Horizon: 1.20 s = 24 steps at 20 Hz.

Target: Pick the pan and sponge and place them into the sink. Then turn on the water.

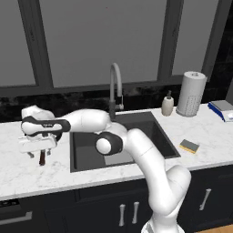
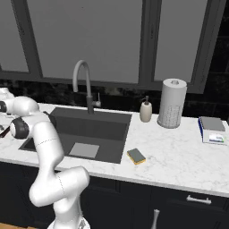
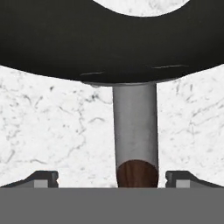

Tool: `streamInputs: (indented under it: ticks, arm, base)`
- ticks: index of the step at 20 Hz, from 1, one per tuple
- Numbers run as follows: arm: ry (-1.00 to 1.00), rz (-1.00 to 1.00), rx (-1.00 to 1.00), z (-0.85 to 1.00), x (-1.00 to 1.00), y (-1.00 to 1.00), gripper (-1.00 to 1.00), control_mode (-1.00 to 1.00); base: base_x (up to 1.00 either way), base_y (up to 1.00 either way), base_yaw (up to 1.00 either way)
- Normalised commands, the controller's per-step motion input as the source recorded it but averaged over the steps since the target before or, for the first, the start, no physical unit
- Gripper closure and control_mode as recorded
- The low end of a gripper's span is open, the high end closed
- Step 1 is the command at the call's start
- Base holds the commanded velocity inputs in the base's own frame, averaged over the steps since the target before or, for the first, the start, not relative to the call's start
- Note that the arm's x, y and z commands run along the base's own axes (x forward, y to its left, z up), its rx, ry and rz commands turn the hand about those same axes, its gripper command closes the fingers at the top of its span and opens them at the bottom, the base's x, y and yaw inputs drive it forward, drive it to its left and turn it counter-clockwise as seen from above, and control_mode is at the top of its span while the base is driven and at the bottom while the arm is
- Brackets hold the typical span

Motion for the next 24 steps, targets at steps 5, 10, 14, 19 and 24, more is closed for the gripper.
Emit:
streamInputs:
  ticks: [5,10,14,19,24]
  arm:
    - [0.0,0.0,0.0,-0.22,0.02,0.0,1.0,-1.0]
    - [0.0,0.0,0.0,-0.2,0.02,0.0,1.0,-1.0]
    - [0.0,0.0,0.0,-0.02,0.0,0.0,1.0,-1.0]
    - [0.0,0.0,0.0,0.0,0.0,-0.2,1.0,-1.0]
    - [0.0,-0.08,0.0,0.17,-0.02,-0.48,1.0,-1.0]
  base:
    - [0.0,0.0,0.0]
    - [0.0,0.0,0.0]
    - [0.0,0.0,0.0]
    - [0.0,0.0,0.0]
    - [0.0,0.0,0.0]
